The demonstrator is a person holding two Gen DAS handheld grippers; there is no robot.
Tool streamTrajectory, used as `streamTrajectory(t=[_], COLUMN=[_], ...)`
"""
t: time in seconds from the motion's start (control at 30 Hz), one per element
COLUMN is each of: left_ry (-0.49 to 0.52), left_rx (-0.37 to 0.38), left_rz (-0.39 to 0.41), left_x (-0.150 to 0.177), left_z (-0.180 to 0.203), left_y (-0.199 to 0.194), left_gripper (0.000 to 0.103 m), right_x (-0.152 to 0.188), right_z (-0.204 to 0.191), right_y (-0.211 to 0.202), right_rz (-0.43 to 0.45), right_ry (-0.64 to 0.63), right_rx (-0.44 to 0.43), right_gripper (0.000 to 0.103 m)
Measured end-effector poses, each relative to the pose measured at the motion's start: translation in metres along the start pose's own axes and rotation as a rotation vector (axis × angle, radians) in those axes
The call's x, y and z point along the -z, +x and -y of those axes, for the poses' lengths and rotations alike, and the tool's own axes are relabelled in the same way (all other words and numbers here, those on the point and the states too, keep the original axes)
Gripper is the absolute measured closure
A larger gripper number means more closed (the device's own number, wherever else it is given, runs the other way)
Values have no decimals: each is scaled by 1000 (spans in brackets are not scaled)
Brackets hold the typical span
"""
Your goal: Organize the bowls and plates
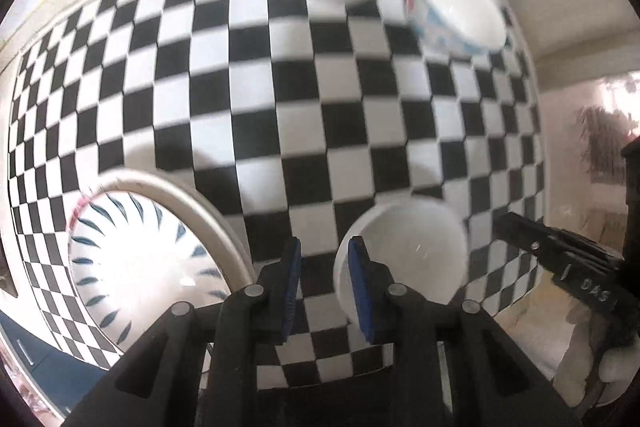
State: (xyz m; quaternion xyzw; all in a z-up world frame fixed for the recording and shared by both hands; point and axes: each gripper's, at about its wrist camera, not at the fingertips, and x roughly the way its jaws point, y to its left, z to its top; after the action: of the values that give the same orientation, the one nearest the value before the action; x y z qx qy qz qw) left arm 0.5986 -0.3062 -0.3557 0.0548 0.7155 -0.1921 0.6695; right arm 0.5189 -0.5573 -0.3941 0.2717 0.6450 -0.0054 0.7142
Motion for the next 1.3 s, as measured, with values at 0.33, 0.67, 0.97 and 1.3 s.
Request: streamTrajectory(t=[0.33,0.67,0.97,1.3], left_ry=[-63,-179,-195,-195], left_rx=[-17,34,58,69], left_rz=[103,83,17,-1], left_x=[-101,-191,-220,-218], left_z=[-14,-45,-65,-72], left_y=[-19,20,39,52], left_gripper=[80,77,78,78], right_x=[-117,-238,-276,-258], right_z=[-33,-71,-77,-87], right_y=[-38,38,64,6], right_rz=[190,67,1,66], right_ry=[-82,-190,-252,-322], right_rx=[-51,98,190,258], right_gripper=[29,34,41,42])
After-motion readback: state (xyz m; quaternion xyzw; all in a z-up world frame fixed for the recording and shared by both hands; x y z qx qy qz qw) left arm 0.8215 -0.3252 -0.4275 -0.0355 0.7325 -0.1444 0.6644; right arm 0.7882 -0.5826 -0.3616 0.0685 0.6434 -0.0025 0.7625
